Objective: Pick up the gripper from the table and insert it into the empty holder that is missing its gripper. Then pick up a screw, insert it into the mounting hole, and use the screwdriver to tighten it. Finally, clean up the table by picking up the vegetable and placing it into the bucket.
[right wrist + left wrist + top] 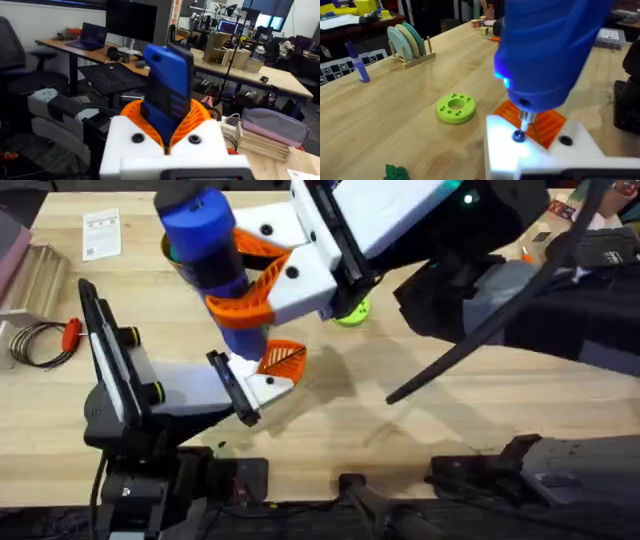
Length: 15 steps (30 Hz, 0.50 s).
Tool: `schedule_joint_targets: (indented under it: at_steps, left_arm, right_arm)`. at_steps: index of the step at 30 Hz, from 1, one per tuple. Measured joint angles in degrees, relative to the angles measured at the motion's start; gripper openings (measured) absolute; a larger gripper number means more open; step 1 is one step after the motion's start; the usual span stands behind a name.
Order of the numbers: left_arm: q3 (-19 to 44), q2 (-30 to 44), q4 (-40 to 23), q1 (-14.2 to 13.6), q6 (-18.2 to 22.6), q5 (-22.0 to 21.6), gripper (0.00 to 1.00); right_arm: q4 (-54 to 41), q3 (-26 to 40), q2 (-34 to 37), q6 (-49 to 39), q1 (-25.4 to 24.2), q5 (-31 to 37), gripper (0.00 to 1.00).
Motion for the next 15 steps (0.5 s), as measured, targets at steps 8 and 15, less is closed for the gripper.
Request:
schedule_joint_targets:
  at_steps: [8,15]
  left_arm:
    - [0.0,0.0,0.0,0.0,0.0,0.0,0.005]
    - [0.0,0.0,0.0,0.0,0.0,0.0,0.005]
  right_arm:
    - [-0.8,0.0,0.0,-0.1,0.0,0.0,0.024]
    - [-0.9,0.0,0.0,-0.3,0.0,0.0,0.024]
